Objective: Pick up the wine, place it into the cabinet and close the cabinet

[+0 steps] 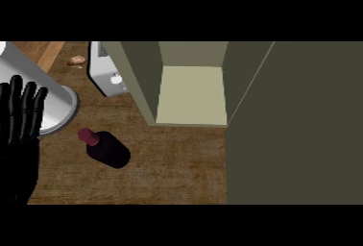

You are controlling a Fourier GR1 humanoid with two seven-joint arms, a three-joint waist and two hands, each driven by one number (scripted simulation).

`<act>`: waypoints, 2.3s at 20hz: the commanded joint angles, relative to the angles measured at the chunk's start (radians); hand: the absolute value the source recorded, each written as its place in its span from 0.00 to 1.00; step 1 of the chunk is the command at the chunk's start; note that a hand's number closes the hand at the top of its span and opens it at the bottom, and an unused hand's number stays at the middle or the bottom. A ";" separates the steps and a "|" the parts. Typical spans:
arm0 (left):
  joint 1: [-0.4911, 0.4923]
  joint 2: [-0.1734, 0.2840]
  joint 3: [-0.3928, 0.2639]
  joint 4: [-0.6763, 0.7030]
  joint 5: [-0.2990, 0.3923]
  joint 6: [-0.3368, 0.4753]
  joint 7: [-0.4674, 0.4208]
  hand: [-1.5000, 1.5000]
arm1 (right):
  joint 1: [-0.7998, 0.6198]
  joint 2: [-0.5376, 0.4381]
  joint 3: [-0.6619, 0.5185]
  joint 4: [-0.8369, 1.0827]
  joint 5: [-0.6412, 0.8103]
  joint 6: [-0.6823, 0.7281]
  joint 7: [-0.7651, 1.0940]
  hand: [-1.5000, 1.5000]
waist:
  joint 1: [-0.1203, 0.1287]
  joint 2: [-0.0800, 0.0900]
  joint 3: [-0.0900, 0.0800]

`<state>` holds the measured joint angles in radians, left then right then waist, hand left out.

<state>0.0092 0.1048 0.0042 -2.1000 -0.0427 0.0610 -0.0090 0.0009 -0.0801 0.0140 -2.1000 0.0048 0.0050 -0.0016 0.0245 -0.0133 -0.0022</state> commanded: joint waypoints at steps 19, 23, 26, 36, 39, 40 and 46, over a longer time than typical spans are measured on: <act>0.351 0.251 -0.182 -0.307 0.787 -0.508 0.203 0.00 | 0.213 -0.076 0.070 -0.329 -0.243 0.160 0.272 0.00 | -0.023 0.011 0.002; 0.424 0.217 -0.233 -0.384 0.730 -0.480 0.230 0.00 | 0.135 -0.091 0.059 -0.384 -0.249 0.114 0.410 0.00 | -0.017 0.010 0.002; 0.447 0.242 -0.172 -0.392 0.809 -0.487 0.240 0.00 | 0.137 -0.043 0.142 -0.362 -0.150 0.092 0.377 0.00 | -0.016 0.010 0.002; 0.355 0.277 -0.036 -0.373 0.889 -0.407 0.309 0.00 | 0.055 -0.049 0.132 -0.418 -0.171 0.044 0.484 0.00 | -0.019 0.010 0.002; 0.347 0.322 0.068 -0.343 0.996 -0.441 0.304 0.00 | 0.098 -0.079 0.072 -0.446 -0.220 0.073 0.469 0.00 | -0.022 0.009 0.002; 0.322 0.324 0.064 -0.363 0.999 -0.387 0.343 0.00 | 0.085 -0.095 0.040 -0.429 -0.255 0.086 0.479 0.00 | -0.024 0.010 0.003; 0.252 0.334 0.154 -0.285 1.036 -0.380 0.363 0.00 | 0.079 -0.067 0.112 -0.467 -0.189 0.061 0.522 0.00 | -0.025 0.010 0.002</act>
<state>0.2712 0.4328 0.1042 -2.3101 0.8934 -0.3463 0.3174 0.0367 -0.1539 0.1044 -2.4323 -0.1697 0.0703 0.4701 0.0003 -0.0032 0.0000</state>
